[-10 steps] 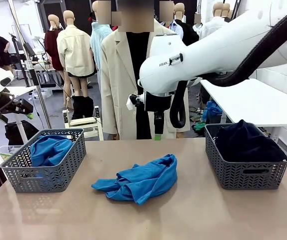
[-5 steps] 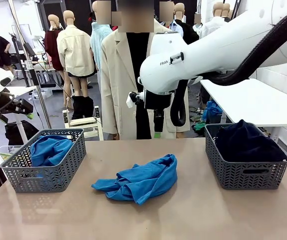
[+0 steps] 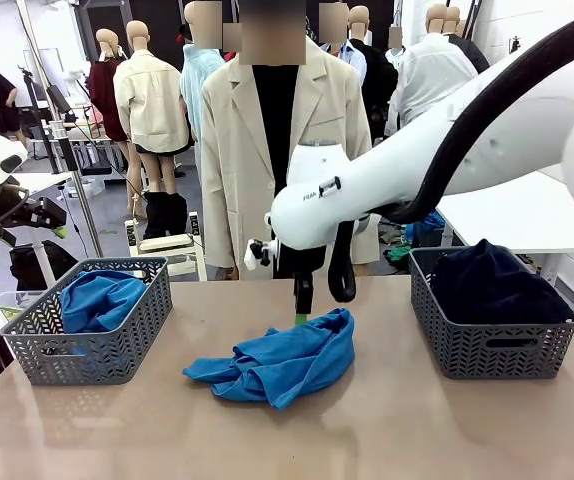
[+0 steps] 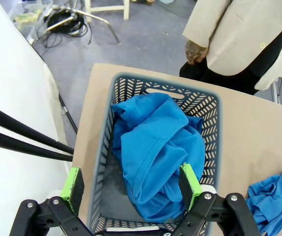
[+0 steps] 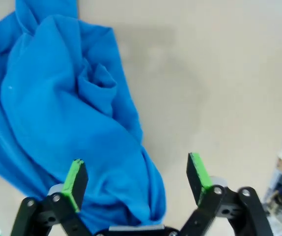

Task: Sort the tops and bottoms.
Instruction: Lift clothes from the center of the table with your right hand.

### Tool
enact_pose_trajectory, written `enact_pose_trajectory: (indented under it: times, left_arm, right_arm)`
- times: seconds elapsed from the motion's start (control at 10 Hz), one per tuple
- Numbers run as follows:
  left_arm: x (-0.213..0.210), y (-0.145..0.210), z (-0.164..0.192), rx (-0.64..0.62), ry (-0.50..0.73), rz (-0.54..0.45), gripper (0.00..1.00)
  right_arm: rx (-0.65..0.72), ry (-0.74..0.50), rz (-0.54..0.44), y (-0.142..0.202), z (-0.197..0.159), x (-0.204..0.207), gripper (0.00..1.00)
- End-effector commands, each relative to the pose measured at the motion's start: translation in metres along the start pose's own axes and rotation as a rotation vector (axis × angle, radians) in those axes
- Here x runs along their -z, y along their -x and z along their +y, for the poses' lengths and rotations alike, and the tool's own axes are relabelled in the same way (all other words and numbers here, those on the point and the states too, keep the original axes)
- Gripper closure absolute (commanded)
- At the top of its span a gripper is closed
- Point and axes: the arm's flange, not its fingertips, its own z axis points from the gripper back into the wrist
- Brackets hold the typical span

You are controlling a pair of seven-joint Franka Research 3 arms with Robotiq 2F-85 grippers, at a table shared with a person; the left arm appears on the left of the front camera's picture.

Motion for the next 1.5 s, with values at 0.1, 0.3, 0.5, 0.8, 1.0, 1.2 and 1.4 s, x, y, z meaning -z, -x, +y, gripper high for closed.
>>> enact_pose_trajectory:
  times: [0.1, 0.3, 0.5, 0.8, 1.0, 1.2, 1.4]
  left_arm:
    - [-0.001, 0.001, 0.001, -0.002, -0.013, 0.007, 0.00]
    - [-0.001, 0.001, 0.001, -0.002, -0.013, 0.007, 0.00]
    - [-0.001, 0.001, 0.001, -0.002, -0.013, 0.007, 0.00]
    - [-0.001, 0.001, 0.001, -0.002, -0.013, 0.007, 0.00]
    - [-0.001, 0.001, 0.001, -0.002, -0.013, 0.007, 0.00]
    - [-0.001, 0.001, 0.001, -0.002, -0.013, 0.007, 0.00]
    - [-0.001, 0.001, 0.001, -0.002, -0.013, 0.007, 0.00]
  right_arm:
    - [0.016, -0.084, -0.094, 0.004, 0.003, -0.007, 0.00]
    - [0.010, -0.134, -0.083, 0.002, 0.003, 0.000, 0.00]
    - [0.028, -0.207, -0.012, -0.001, 0.000, 0.006, 0.00]
    - [0.000, -0.252, 0.022, -0.006, -0.001, 0.022, 0.00]
    - [-0.023, -0.268, 0.037, -0.007, 0.000, 0.030, 0.00]
    - [-0.041, -0.270, 0.046, -0.009, 0.003, 0.033, 0.22]
    - [-0.052, -0.265, 0.056, -0.010, 0.006, 0.032, 0.60]
